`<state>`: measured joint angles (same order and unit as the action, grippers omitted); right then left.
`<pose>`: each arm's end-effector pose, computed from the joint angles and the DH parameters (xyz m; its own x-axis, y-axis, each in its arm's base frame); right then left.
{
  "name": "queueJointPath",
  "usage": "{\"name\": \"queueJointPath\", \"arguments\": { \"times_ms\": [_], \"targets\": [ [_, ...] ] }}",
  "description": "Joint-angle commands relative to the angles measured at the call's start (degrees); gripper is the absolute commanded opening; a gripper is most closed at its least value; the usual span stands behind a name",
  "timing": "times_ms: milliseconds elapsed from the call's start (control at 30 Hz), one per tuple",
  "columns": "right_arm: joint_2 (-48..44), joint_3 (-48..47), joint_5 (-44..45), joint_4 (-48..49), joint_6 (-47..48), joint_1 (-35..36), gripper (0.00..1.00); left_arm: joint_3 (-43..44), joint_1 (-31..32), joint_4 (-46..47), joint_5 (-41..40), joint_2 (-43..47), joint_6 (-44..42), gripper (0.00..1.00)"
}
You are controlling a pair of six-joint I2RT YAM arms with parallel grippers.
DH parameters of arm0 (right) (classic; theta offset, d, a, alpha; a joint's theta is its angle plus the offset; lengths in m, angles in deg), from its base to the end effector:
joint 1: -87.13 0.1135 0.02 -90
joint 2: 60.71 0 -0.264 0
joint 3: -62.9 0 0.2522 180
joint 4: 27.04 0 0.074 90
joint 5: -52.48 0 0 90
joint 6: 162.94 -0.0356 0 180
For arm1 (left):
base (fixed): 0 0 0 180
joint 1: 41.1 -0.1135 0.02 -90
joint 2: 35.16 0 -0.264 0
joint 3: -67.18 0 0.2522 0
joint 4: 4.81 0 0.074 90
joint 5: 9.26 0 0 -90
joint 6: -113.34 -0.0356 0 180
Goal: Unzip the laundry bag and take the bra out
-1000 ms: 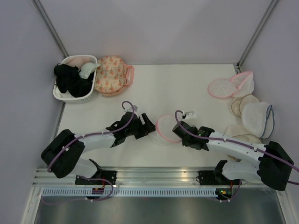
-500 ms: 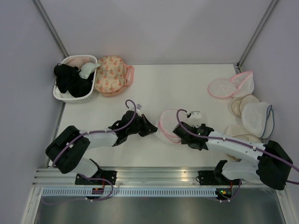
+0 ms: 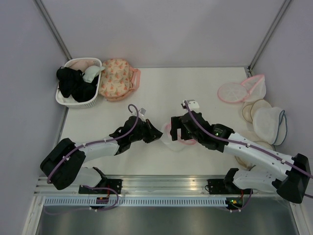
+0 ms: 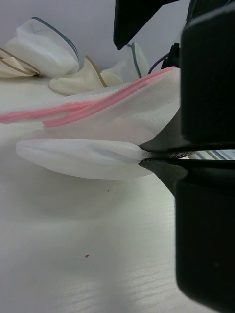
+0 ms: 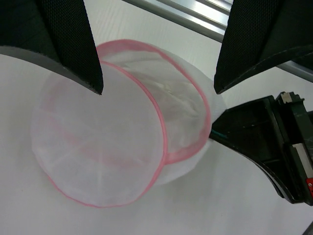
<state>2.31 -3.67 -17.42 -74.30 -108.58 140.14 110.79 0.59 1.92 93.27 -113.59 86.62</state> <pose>0.1479 0.1760 0.2901 -0.6879 -0.0037 -0.7258 -0.2459 0.9421 0.2282 0.1965 -0.1854 0.1769 -0.8657 -0.3966 -0.3054 0.0421 0.5503 -0.8339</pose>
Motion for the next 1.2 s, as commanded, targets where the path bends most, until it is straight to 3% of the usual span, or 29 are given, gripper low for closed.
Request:
{"name": "queueJointPath", "arguments": {
  "times_ms": [0, 333, 500, 733, 1000, 1167],
  "targets": [
    [5.5, -4.8, -4.4, 5.0, 4.7, 0.2, 0.98, -0.8, 0.0, 0.3, 0.1, 2.6, -2.6, 0.02],
    [30.4, -19.3, 4.1, -1.5, 6.5, -0.9, 0.98, -2.4, 0.0, -5.0, -1.9, 10.0, -5.4, 0.02],
    [35.0, -22.2, 7.6, -7.8, 4.8, -1.8, 0.98, -5.0, 0.0, -5.0, -3.5, 11.9, -4.6, 0.02],
    [26.8, -19.4, 19.0, -19.0, -0.6, -1.7, 0.98, -6.5, 0.0, -5.8, -5.8, 13.0, -3.6, 0.02],
    [7.8, -6.3, 9.3, -25.4, -4.1, -1.7, 0.98, -8.8, -0.7, -9.8, -10.9, 19.0, -2.4, 0.02],
    [0.6, -3.5, 12.2, -36.3, -8.9, -1.6, 0.98, -10.1, -1.3, -11.6, -12.3, 21.4, -1.2, 0.02]
  ]
}}
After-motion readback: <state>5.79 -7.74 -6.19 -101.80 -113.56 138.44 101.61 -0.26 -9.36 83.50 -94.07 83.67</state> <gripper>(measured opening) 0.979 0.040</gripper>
